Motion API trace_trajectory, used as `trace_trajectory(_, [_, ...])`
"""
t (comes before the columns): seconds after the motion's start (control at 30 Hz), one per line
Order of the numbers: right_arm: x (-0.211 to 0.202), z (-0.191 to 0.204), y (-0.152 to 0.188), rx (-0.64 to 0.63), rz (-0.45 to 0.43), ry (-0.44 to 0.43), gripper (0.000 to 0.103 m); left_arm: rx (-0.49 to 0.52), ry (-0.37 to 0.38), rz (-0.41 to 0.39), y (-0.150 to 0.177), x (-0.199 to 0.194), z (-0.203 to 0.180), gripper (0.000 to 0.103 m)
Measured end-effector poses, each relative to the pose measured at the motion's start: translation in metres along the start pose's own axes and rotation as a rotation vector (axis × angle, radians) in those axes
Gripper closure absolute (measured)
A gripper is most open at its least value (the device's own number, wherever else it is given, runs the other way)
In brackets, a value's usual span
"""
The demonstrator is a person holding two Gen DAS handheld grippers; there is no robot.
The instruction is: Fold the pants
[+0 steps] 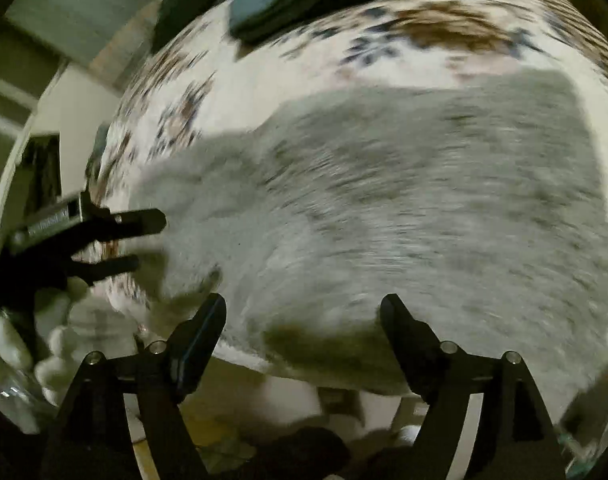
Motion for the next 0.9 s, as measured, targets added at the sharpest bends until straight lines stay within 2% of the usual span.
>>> trace_trajectory(0.07, [-0.017, -0.029, 0.0, 0.077, -0.018, 0.034, 0.022, 0.039, 0.01, 0.002, -0.003, 0.012, -0.025, 0.0])
trace_trajectory(0.2, [-0.033, -0.078, -0.003, 0.164, -0.019, 0.129, 0.021, 0.129, -0.055, -0.006, -0.015, 0.053, -0.062, 0.0])
trace_trajectory(0.23, [-0.035, -0.089, -0.004, 0.194, -0.02, 0.142, 0.021, 0.152, -0.071, -0.011, -0.019, 0.063, -0.068, 0.009])
trace_trajectory(0.27, [-0.037, -0.102, -0.007, 0.228, -0.022, 0.145, 0.021, 0.166, -0.081, -0.019, -0.023, 0.07, -0.073, 0.019])
trace_trajectory(0.33, [-0.035, -0.116, -0.01, 0.268, -0.028, 0.138, 0.021, 0.198, -0.084, -0.023, -0.028, 0.082, -0.08, 0.091])
trace_trajectory(0.37, [-0.031, -0.123, -0.01, 0.278, -0.029, 0.147, 0.021, 0.199, -0.076, -0.018, -0.027, 0.081, -0.082, 0.091])
trace_trajectory(0.47, [-0.038, -0.135, 0.001, 0.298, -0.021, 0.152, 0.021, 0.21, -0.044, -0.081, -0.032, 0.055, -0.082, 0.092])
trace_trajectory(0.57, [-0.039, -0.134, 0.005, 0.319, -0.016, 0.127, 0.021, 0.145, -0.016, -0.061, -0.034, 0.037, -0.066, 0.092])
trace_trajectory(0.67, [-0.037, -0.123, 0.013, 0.34, -0.004, 0.089, 0.021, 0.121, -0.043, -0.054, -0.04, 0.036, -0.052, 0.092])
trace_trajectory(0.8, [-0.028, -0.097, 0.029, 0.419, 0.037, -0.016, 0.021, 0.128, -0.055, -0.043, -0.043, 0.042, -0.048, 0.092])
trace_trajectory(0.9, [-0.012, -0.074, 0.04, 0.543, 0.069, -0.152, 0.021, 0.165, -0.071, -0.036, -0.042, 0.048, -0.054, 0.092])
Point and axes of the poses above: each gripper's, at about its wrist camera, not at the fingertips, and x roughly the way its jaws point, z to its left, y to its underside, the point moved 10 cm from there along x, roughly the way its jaws point, and after that the axes turned 6 degrees about -x, right-handed, at the moved point
